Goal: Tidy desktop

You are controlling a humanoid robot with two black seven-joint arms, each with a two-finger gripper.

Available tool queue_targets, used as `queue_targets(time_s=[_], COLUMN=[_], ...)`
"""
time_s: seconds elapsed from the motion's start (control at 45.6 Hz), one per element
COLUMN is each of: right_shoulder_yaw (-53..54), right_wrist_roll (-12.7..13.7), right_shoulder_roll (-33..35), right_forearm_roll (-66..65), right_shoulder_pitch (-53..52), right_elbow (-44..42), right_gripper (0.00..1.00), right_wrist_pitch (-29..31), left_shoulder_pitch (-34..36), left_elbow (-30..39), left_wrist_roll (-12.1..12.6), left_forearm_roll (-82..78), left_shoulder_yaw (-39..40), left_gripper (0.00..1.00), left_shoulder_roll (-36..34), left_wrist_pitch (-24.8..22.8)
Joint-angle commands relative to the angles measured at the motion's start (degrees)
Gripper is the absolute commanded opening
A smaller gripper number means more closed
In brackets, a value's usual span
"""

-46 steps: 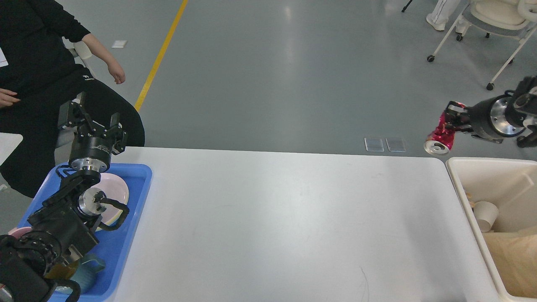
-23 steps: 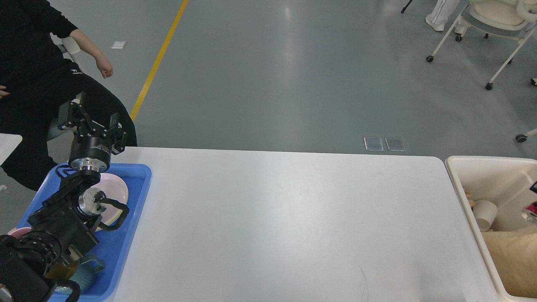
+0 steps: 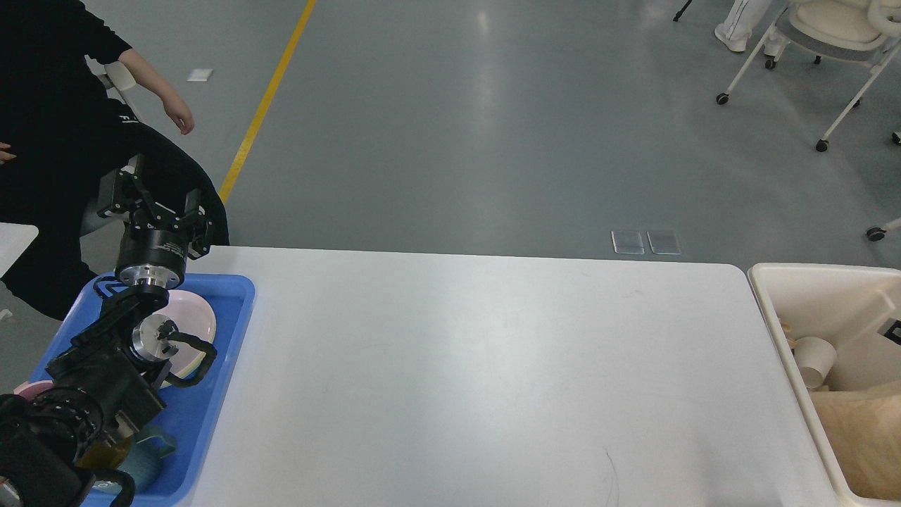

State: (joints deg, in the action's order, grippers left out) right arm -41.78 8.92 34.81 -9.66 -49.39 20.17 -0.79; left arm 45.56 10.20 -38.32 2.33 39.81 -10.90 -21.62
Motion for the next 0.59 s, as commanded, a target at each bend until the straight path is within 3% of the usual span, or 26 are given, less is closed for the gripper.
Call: queue_targets(time_s=[0.0, 0.395, 0.57], right_shoulder_yaw=[0.03, -0.23, -0.76], right_wrist_roll=[-0.04, -0.04, -0.04], right_shoulder_roll=[-0.35, -2.72, -2.64], right_forearm_roll=[-0.01, 0.34, 1.84], right_shoulder_pitch=[0.09, -0.79, -4.56], right_elbow=[0.05, 0.57, 7.07], right_gripper=[1.00, 1.00, 1.00], right_wrist_pitch=[0.00, 0.70, 0.79], left_shoulder_pitch=[0.06, -0.03, -0.03], left_elbow=[0.00, 0.00, 0.00], left_wrist_roll=[0.00, 0.00, 0.00], left_forearm_roll=[-0.04, 0.05, -0.04], left_shoulder_yaw=[0.00, 0.00, 0.00], left_gripper=[0.96, 0.96, 0.96], left_shoulder_roll=[0.00, 0.00, 0.00], left_wrist_pitch=[0.00, 0.00, 0.00])
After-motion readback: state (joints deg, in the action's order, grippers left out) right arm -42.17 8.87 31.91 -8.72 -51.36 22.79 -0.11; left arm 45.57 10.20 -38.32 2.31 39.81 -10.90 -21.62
